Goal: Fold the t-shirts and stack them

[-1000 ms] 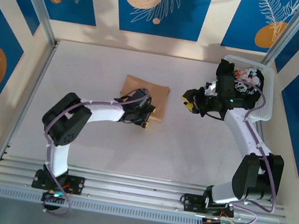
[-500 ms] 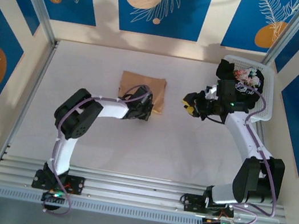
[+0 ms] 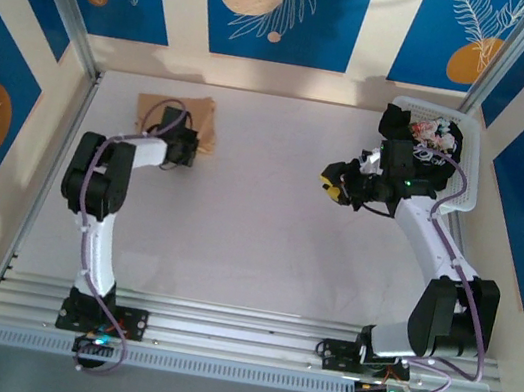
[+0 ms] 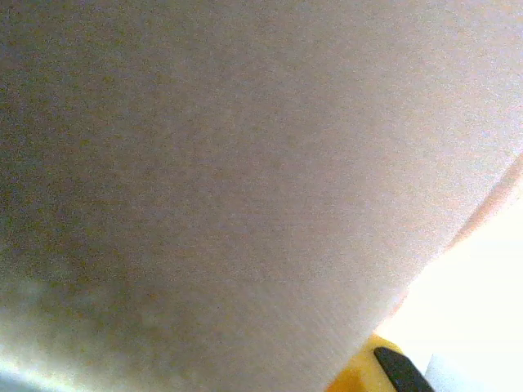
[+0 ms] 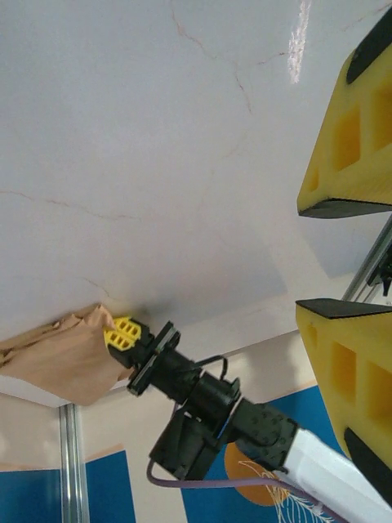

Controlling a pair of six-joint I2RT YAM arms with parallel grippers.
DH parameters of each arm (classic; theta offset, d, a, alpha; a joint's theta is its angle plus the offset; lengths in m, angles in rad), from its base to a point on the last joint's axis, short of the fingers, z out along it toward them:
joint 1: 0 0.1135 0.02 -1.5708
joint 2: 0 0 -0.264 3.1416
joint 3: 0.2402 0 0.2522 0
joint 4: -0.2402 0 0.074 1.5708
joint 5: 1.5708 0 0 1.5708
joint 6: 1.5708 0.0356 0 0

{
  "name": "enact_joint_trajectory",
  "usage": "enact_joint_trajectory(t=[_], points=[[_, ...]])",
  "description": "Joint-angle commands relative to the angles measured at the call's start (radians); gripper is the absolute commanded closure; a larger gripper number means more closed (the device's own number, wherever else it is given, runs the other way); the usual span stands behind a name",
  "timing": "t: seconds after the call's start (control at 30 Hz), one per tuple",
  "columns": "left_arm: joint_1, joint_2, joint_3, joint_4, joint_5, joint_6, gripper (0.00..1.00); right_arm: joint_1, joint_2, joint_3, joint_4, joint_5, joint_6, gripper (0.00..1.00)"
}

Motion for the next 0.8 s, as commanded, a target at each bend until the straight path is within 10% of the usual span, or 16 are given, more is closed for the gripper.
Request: enact_joint_trajectory(t=[0.0, 0.6, 0.77], points=[[0.070, 0.054, 0.088, -0.090, 0.081, 0.201, 0.94, -0.004, 0.003, 0.005, -0.009, -0.026, -0.006, 0.65], [0.213, 0.139, 0.322, -0.473, 0.071, 0.461, 0.90, 0.002, -0.058, 0.003, 0.107, 0.032, 0.025, 0.66], [0.208, 0.108, 0.327, -0.449, 0.119, 0.467, 0.48, 0.002, -0.070, 0.008, 0.132, 0.020, 0.035, 0.54]])
